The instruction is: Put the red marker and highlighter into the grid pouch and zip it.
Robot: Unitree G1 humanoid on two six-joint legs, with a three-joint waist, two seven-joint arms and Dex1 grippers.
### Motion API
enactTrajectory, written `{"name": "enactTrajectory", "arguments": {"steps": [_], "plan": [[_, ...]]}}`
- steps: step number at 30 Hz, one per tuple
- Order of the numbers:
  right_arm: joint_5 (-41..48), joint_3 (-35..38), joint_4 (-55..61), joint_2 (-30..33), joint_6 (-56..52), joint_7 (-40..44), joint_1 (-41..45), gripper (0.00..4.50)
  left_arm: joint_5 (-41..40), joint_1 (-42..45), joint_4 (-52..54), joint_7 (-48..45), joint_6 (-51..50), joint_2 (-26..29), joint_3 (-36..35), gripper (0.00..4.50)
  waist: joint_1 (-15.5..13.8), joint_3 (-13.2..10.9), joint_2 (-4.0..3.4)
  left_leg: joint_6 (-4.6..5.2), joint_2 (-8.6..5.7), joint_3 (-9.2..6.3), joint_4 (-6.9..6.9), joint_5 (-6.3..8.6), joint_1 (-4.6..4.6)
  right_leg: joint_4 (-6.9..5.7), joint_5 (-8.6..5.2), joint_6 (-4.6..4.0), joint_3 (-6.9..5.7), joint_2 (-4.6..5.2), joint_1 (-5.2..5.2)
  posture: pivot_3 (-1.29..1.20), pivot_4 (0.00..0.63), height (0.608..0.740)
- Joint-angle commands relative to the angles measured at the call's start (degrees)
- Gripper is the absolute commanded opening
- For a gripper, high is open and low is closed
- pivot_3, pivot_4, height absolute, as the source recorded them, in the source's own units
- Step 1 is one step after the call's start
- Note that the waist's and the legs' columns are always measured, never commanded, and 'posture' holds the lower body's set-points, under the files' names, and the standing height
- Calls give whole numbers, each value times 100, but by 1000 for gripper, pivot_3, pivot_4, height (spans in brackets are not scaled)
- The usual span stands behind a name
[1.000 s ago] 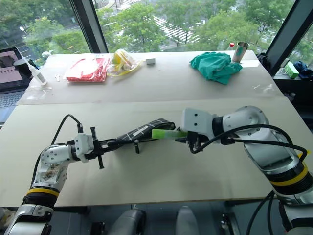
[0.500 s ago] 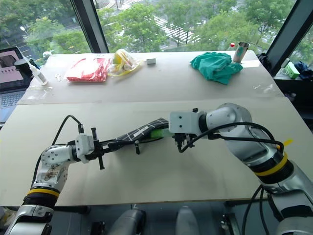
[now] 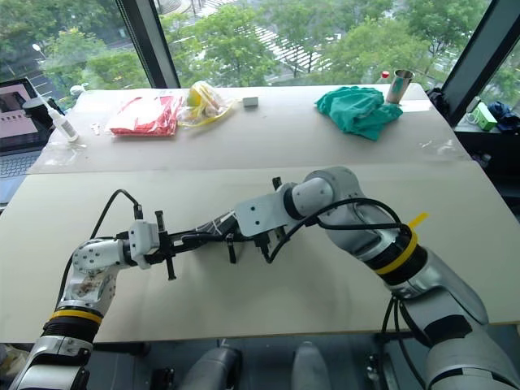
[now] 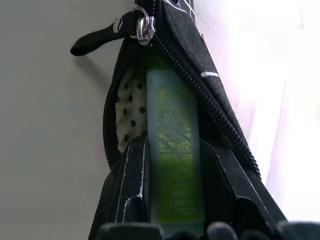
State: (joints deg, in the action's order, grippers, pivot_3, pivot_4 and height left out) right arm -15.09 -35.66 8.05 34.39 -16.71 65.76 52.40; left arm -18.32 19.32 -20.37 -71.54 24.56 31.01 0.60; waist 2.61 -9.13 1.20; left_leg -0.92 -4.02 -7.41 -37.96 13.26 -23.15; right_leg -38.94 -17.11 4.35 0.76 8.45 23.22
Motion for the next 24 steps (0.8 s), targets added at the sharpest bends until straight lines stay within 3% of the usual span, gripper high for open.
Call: {"name": "enactTrajectory", "arguments": {"steps": [1, 2, 6, 11, 15, 19, 24], "plan": [[73, 174, -70, -362, 125, -218, -92, 1518, -48, 97, 113, -14, 22, -55, 25, 0, 3, 0, 0, -1, 0, 0, 0, -1, 0, 0, 0, 0, 0, 0, 0, 0, 150, 740], [181, 258, -86, -328, -51, -71, -147, 2030, -49, 89, 120, -15, 19, -51, 19, 0, 3, 0, 0, -2, 0, -1, 0, -1, 0, -1, 0, 0, 0, 0, 1, 0, 150, 740], [524, 712, -117, -275, -772, 135, -141, 3279, -51, 47, 148, -21, 10, -30, 10, 0, -9, 0, 0, -5, -2, -3, 0, -3, -2, 0, 0, 0, 0, 0, 0, 0, 150, 740], [1363, 1479, -28, 146, -1094, 674, -65, 3279, -43, 60, 126, -11, 16, -35, 16, 0, -18, 0, 0, -3, -2, -7, 0, -2, -2, 2, 0, 0, 0, 0, -1, 0, 150, 740], [2172, 2515, -119, 582, -1495, 795, -179, 3279, -45, 40, 147, -1, 16, -24, 9, 0, -14, 0, 0, 4, -1, -5, 1, 2, -1, 2, 0, 0, 0, 0, -1, 0, 150, 740], [3336, 3368, 604, 1006, -2624, 1042, -889, 3279, -44, 5, 161, 13, 25, 9, -14, 0, -52, 0, 0, 27, -2, -12, 1, 16, -6, 6, 0, 0, -6, 1, -7, 0, 150, 740], [3833, 3511, 1462, 1317, -3539, 590, -2584, 3279, -61, -63, 220, 43, 5, 52, -48, 0, -57, 0, 1, 34, -1, -8, 1, 20, -4, 4, 0, 0, -3, 1, -8, 0, 150, 740]]}}
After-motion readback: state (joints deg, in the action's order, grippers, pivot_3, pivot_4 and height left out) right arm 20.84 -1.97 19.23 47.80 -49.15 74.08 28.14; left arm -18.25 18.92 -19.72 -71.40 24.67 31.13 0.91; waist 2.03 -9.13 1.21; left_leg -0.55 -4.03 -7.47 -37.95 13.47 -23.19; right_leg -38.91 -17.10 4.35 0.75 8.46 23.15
